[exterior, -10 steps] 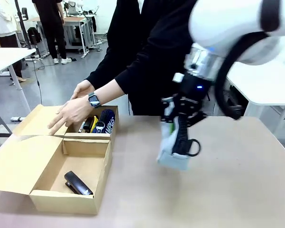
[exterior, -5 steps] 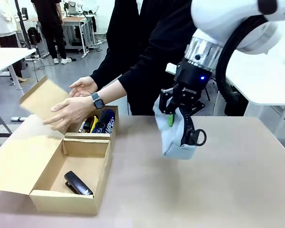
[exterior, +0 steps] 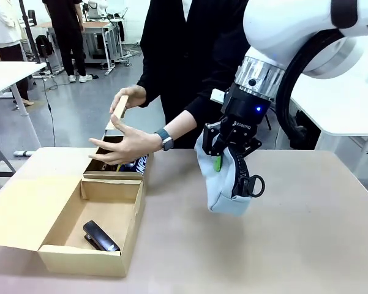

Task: Place items inside the box.
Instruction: Pick up a Pencil pouch or Stapler and place it inside the Mailer Box closest to the robot.

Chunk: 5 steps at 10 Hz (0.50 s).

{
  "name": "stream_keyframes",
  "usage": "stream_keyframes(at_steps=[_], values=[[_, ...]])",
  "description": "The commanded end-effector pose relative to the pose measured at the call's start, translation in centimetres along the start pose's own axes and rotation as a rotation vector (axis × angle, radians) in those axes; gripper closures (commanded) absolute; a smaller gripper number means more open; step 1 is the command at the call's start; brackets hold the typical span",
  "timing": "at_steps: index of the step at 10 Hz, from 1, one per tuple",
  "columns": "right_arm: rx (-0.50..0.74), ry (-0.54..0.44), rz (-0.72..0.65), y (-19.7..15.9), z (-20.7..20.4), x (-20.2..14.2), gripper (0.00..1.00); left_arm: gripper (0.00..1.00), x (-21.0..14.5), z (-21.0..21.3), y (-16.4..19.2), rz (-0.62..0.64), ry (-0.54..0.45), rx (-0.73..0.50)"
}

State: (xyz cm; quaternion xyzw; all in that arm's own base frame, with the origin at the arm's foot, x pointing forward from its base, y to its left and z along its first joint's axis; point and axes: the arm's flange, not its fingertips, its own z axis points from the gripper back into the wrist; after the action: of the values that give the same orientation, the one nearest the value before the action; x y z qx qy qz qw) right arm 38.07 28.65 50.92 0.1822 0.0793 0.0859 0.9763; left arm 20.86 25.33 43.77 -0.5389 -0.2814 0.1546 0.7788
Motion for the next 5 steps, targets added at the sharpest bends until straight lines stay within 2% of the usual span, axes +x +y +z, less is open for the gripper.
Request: stream_keyframes(at_steps=[1,5], values=[[0.003,-0.019,-0.010,0.15,-0.02,0.20,0.93,0.00,0.05,0.00,-0.12,-0.017,-0.013,-0.021],[-0.018,-0.016,-0.012,0.30,-0.16,0.22,0.93,0.00,0.05,0.00,-0.12,-0.017,-0.013,-0.021]])
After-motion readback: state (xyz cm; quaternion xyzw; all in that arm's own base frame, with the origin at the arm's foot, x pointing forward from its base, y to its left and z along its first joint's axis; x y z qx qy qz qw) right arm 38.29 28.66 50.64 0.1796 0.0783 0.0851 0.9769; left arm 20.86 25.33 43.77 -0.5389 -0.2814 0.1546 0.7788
